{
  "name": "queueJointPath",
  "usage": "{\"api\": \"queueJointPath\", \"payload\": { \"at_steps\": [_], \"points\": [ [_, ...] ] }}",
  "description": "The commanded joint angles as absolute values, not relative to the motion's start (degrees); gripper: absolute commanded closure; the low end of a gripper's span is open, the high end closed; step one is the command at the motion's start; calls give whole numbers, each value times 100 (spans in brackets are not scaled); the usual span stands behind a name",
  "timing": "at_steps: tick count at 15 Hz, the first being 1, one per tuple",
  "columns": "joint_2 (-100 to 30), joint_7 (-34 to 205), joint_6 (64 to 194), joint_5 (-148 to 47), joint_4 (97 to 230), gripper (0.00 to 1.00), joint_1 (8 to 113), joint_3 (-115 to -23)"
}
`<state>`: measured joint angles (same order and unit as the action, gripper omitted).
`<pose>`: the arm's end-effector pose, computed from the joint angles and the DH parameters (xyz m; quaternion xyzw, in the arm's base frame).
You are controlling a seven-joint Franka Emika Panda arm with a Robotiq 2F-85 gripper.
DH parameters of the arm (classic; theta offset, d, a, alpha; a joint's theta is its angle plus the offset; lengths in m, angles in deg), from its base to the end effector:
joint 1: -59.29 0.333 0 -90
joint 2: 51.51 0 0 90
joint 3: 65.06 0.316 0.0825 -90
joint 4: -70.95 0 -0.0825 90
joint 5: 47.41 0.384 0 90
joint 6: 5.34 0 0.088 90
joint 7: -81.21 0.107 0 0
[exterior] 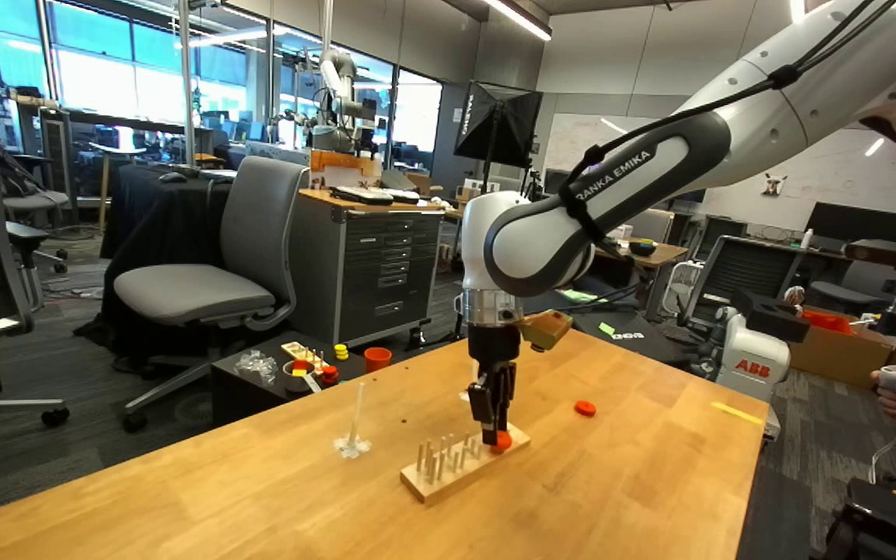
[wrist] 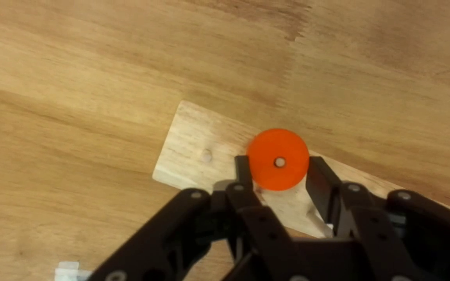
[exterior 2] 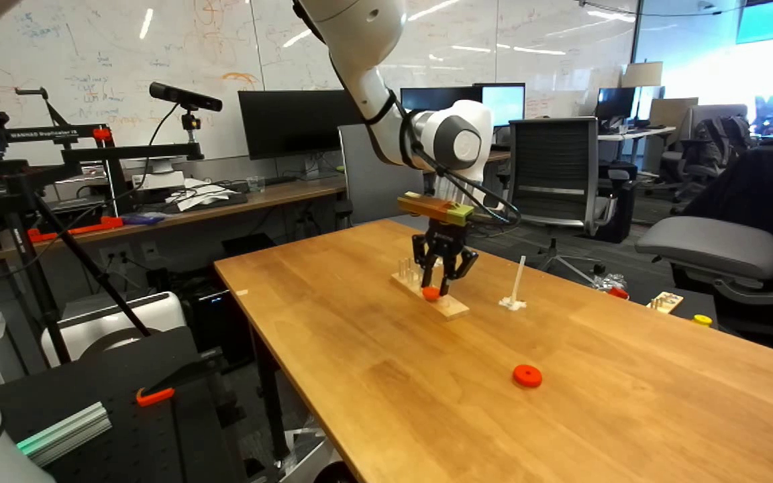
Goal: Get the Orange object and place it on the wooden object
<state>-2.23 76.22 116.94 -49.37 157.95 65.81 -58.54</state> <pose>0.6636 0.1424 0.1338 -0.9807 -0.1520 0.1210 0.0234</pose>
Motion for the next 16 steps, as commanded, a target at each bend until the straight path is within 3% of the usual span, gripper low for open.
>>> {"api": "queueJointPath", "payload": {
  "at_steps": [1,3,7,16],
  "points": [
    [-382,7541,11643,-4880,15958,34,6554,-5841],
    [-430,7527,11648,-4877,16023,27,6546,-5833],
    [-712,7512,11820,-4913,16371,0,6553,-5830],
    [-2141,7453,12596,-4946,17810,0,6542,-5821]
  ]
}}
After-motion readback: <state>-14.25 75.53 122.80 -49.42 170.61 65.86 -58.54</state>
